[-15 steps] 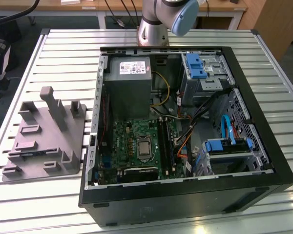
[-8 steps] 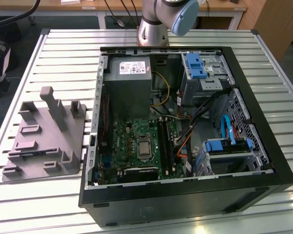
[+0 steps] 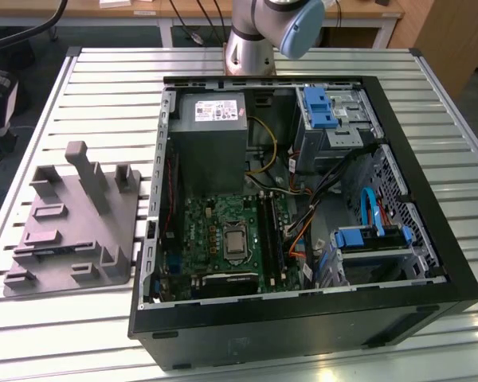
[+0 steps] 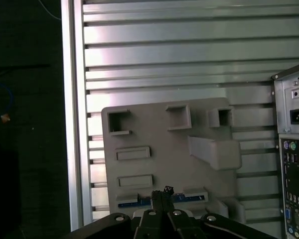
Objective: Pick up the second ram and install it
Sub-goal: 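Reach for the second ram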
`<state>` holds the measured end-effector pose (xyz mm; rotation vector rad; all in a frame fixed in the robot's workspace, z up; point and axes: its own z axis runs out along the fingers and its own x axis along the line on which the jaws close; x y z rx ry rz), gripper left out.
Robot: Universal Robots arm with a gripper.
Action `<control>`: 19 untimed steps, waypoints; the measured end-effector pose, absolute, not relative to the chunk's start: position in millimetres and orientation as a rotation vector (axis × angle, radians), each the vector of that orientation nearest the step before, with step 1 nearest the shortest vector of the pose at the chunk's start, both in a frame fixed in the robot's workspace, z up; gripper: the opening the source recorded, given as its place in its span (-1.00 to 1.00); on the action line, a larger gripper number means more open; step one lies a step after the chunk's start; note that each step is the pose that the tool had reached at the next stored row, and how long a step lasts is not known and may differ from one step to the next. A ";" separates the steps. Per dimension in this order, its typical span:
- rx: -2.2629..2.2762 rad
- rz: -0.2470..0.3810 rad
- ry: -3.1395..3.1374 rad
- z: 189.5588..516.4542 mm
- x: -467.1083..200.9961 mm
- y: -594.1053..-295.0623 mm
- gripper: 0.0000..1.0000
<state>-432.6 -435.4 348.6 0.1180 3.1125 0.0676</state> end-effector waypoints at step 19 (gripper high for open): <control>0.118 0.067 3.113 339.8 -432.8 -442.3 -0.80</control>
